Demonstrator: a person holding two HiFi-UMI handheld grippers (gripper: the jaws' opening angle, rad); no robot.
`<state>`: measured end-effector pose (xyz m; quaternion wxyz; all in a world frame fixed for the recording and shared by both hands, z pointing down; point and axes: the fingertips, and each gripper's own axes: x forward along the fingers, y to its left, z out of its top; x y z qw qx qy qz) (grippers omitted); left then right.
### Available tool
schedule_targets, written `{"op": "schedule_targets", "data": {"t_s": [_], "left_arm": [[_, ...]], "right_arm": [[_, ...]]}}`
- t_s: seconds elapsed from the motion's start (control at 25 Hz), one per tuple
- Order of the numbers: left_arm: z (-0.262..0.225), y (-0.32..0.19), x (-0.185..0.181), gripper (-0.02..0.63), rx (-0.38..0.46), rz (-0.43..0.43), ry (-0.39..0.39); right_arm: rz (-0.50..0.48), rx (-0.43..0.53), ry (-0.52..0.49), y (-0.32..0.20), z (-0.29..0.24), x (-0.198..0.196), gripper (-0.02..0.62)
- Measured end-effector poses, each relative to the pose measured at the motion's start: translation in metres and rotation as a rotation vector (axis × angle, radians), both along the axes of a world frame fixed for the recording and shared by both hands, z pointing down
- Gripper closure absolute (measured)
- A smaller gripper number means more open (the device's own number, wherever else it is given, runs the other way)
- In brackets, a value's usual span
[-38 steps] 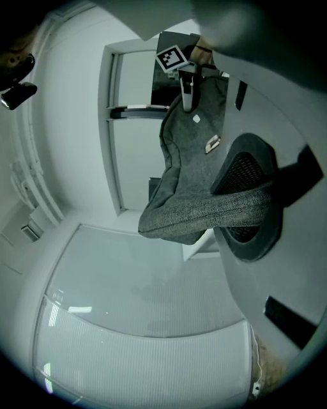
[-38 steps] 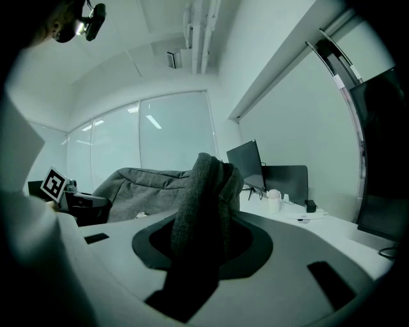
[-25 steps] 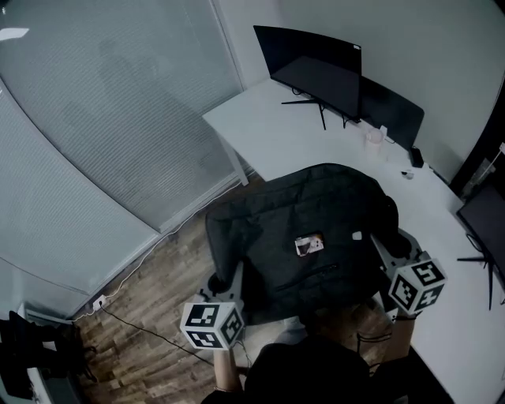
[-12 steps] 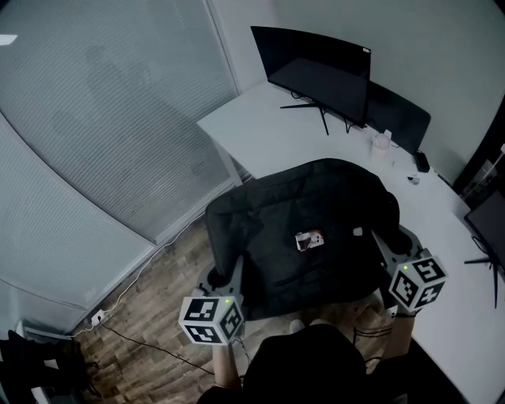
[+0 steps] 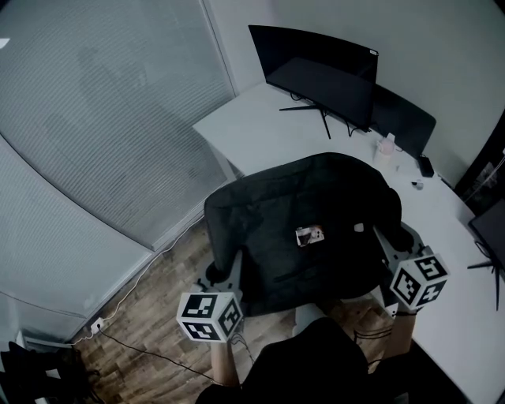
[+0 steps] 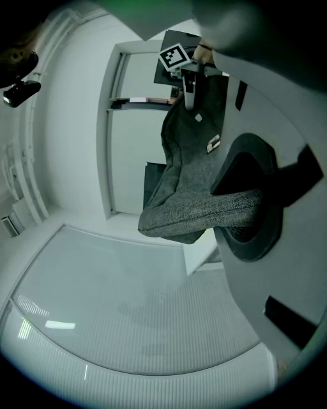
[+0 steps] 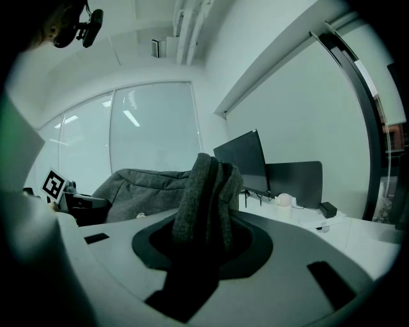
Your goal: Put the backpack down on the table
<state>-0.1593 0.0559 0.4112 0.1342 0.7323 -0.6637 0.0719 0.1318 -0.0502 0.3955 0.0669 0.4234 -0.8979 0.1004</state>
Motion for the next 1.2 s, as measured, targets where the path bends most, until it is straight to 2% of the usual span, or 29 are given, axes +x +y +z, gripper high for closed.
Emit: {"op": "schedule_targets", "data": {"t_s": [0.72,1.2], "left_arm": [[-0.014,-0.131,-0.071,0.543,0.011,0.001,0.006],[-0.023,-0.204,-0.099,0.543,0.024,-0.012,-0.003]], "right_arm": [[-0.001,0.011,0.011,-0.132,-0.019,-0.071,0.476],[-0.017,0.024,-0.002,-0.209,-0.026,-0.1,0.476]]}}
